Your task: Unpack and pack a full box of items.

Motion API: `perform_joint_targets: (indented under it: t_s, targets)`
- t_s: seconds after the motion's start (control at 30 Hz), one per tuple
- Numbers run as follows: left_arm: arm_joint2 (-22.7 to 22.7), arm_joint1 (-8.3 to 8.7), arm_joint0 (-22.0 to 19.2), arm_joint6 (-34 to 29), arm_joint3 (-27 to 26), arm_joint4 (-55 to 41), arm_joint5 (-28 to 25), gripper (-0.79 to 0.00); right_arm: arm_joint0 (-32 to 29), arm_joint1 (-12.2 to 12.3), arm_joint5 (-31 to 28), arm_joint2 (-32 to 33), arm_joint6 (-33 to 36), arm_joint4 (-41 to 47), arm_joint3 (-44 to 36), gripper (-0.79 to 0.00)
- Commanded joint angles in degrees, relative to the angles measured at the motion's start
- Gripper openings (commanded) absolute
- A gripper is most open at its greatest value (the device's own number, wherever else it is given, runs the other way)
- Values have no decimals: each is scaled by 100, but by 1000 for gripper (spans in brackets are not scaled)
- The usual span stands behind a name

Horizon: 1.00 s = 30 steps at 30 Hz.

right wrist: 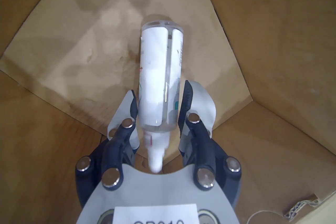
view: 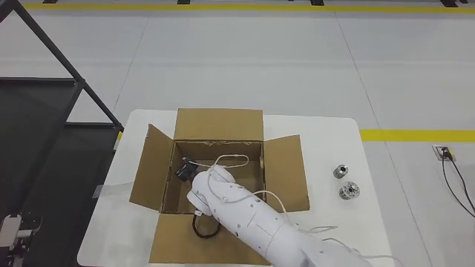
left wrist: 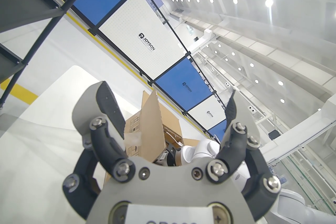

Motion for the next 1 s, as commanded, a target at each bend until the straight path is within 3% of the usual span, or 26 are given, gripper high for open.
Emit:
perform_joint_targets:
  t_s: [0.0, 0.27, 0.5, 0.6, 0.7, 0.87, 0.97]
  targets:
    - [0, 0, 0, 0, 0, 0, 0, 0, 24, -34, -64, 51, -79, 36, 58, -400]
    - [0, 0, 0, 0, 0, 0, 0, 0, 45, 52, -189, 362, -370, 100, -49, -388]
    - [0, 0, 0, 0, 0, 0, 0, 0, -233, 466, -283, 758, -292, -126, -949, -394]
    - [0, 0, 0, 0, 0, 0, 0, 0, -527, 731, -220, 967, -114, -418, -1699, -354]
    - [0, 0, 0, 0, 0, 0, 0, 0, -1141, 1155, -108, 1353, 279, -1036, -3072, -336]
    - [0, 0, 0, 0, 0, 0, 0, 0, -2593, 1821, -350, 2273, 812, -2235, -5625, -317]
    - [0, 0, 0, 0, 0, 0, 0, 0, -3480, 2099, -666, 2850, 700, -2815, -6892, -231]
